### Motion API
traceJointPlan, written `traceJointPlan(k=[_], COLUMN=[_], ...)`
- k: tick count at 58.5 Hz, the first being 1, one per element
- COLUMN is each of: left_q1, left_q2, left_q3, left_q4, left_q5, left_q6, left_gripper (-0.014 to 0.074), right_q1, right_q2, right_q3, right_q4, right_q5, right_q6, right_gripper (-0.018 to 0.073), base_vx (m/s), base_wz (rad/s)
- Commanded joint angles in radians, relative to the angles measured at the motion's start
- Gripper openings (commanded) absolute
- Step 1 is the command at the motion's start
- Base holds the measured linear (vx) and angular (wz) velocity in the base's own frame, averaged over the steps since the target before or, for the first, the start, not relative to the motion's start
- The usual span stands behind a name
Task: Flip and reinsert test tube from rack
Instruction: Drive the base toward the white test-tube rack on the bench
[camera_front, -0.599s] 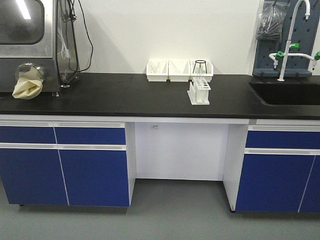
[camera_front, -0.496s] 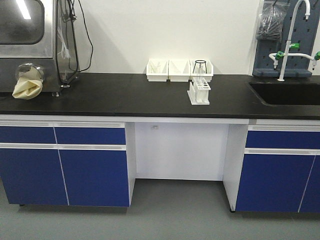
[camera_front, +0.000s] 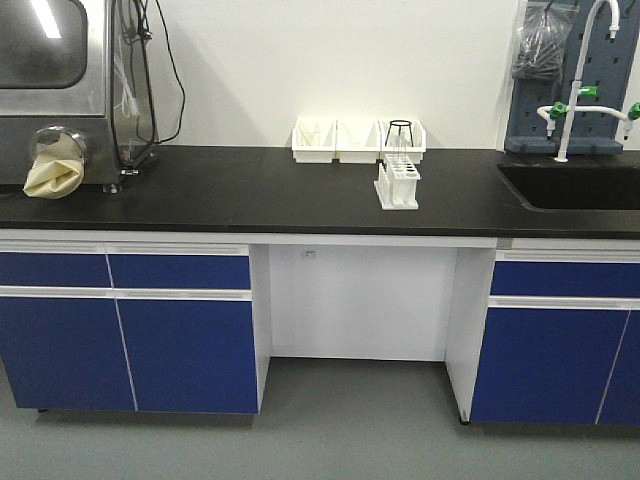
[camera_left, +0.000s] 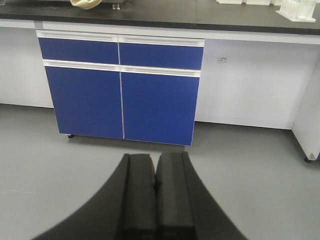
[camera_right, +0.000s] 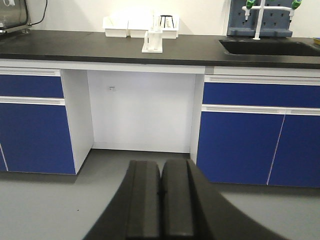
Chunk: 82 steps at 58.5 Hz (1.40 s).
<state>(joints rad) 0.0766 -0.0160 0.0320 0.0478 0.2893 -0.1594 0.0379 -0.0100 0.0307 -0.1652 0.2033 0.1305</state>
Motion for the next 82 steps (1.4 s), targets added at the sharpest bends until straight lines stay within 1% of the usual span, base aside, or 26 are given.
traceJointPlan(k=[1, 40, 82], left_q1=[-0.007, -0.007, -0.007], left_q2=[-0.010, -0.010, -0.010], left_q3=[0.000, 0.000, 0.000], left_q4=[-0.004, -0.004, -0.004], left_q5=[-0.086, -0.086, -0.086], left_q6=[0.000, 0.000, 0.000], left_gripper=[-0.0007, -0.0007, -0.0007], right_q1=[-0.006, -0.006, -0.006], right_q2=[-0.010, -0.010, -0.010], right_q3=[0.001, 0.001, 0.001], right_q4=[-0.008, -0.008, -0.008], right_q5=[-0.079, -0.082, -0.082], right_q6=[0.000, 0.000, 0.000], right_gripper=[-0.0012, -0.0012, -0.0012], base_vx=[0.00, 0.06, 0.25], base_wz=[0.00, -0.02, 0.00])
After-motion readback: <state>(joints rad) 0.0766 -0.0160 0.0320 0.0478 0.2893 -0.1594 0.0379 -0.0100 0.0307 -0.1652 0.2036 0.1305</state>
